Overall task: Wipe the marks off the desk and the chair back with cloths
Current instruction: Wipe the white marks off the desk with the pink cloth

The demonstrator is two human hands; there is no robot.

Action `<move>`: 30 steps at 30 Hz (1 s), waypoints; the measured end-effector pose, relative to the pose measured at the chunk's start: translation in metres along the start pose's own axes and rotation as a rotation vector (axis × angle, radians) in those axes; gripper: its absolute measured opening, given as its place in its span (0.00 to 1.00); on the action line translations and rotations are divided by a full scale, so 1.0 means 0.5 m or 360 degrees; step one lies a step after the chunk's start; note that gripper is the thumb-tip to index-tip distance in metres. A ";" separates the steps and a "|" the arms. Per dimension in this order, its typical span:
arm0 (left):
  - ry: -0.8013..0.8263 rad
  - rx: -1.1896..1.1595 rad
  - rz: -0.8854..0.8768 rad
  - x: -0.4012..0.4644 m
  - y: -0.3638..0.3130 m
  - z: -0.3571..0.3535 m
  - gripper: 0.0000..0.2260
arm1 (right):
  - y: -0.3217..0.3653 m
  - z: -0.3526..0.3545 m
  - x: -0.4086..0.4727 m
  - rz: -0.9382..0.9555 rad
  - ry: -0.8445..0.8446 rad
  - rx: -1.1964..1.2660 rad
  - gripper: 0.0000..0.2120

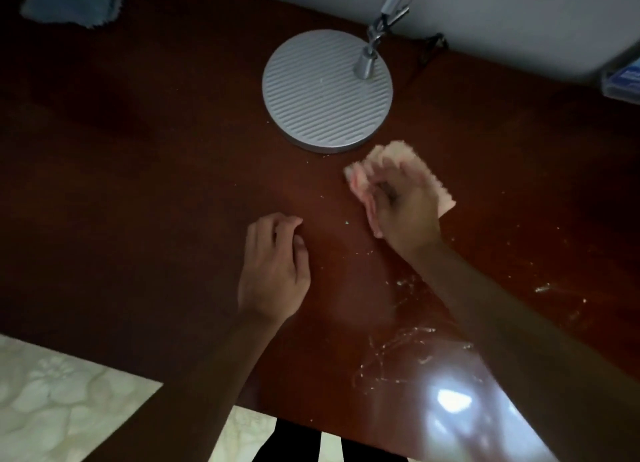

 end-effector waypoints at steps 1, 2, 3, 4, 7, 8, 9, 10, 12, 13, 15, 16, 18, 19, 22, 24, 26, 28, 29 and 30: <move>-0.0006 -0.0010 0.0002 -0.002 0.000 0.001 0.11 | 0.028 -0.018 -0.022 0.0103 0.0073 0.0096 0.12; -0.0011 -0.0020 0.0008 -0.001 0.002 0.004 0.11 | 0.057 -0.032 -0.051 0.0281 0.0069 0.0151 0.14; -0.0002 -0.0028 0.0019 -0.002 0.003 0.005 0.11 | 0.073 -0.049 -0.089 0.0386 0.0105 0.0135 0.15; 0.0013 -0.0032 0.0025 -0.004 0.002 0.005 0.12 | 0.085 -0.052 -0.122 0.0421 0.0136 0.0082 0.14; 0.0034 -0.0030 0.0029 -0.003 -0.001 0.007 0.12 | 0.075 -0.058 -0.111 0.0389 0.0015 0.0109 0.11; 0.0040 -0.0039 0.0013 0.001 -0.002 0.006 0.12 | 0.079 -0.062 -0.087 0.0356 -0.0024 0.0104 0.11; 0.0042 -0.0059 0.0008 0.003 -0.004 0.006 0.12 | 0.088 -0.070 -0.062 0.0329 -0.0030 0.0076 0.13; 0.0037 -0.0095 0.0038 0.004 -0.004 0.007 0.13 | 0.106 -0.087 -0.036 0.0359 0.0010 0.0054 0.15; 0.0027 -0.0238 0.0215 0.004 -0.001 0.011 0.16 | 0.149 -0.128 0.006 0.0574 0.0096 0.0023 0.18; 0.0014 -0.0309 0.0318 0.005 -0.001 0.015 0.19 | 0.167 -0.149 0.023 0.0654 0.0144 0.0003 0.19; -0.0017 -0.0360 0.0408 0.011 0.001 0.019 0.22 | 0.188 -0.170 0.064 0.0691 0.0194 -0.0003 0.20; -0.0020 -0.0360 0.0406 0.011 0.002 0.018 0.22 | 0.192 -0.174 0.079 0.0671 0.0199 -0.0016 0.21; -0.0033 -0.0396 0.0423 0.014 0.002 0.018 0.22 | 0.201 -0.179 0.096 0.0670 0.0209 -0.0047 0.22; -0.0031 -0.0428 0.0449 0.013 0.001 0.019 0.23 | 0.204 -0.184 0.104 0.0680 0.0205 -0.0065 0.21; -0.0016 -0.0453 0.0451 0.009 -0.003 0.023 0.26 | 0.206 -0.201 0.133 0.0584 0.0251 -0.0116 0.19; -0.0028 -0.0446 0.0426 0.011 0.001 0.023 0.26 | 0.203 -0.204 0.140 0.0526 0.0227 -0.0100 0.19; -0.0016 -0.0441 0.0439 0.012 0.003 0.021 0.26 | 0.189 -0.195 0.119 0.0463 0.0180 -0.0063 0.19; 0.0012 -0.0416 0.0442 0.009 0.001 0.021 0.25 | 0.162 -0.170 0.082 0.0364 0.0086 -0.0052 0.18; 0.0034 -0.0401 0.0431 0.007 -0.001 0.022 0.25 | 0.144 -0.152 0.063 0.0301 0.0032 -0.0029 0.17; 0.0039 -0.0389 0.0412 0.005 -0.002 0.024 0.24 | 0.125 -0.132 0.051 0.0260 -0.0027 -0.0002 0.16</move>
Point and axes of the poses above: each hand's wrist, its own x-axis towards the middle knuckle, its own z-axis out of the back of the hand, y = z × x, the point moved 2 cm from there along x, towards the middle knuckle, and after that the axes turned 6 degrees about z, right-handed, at the moved point
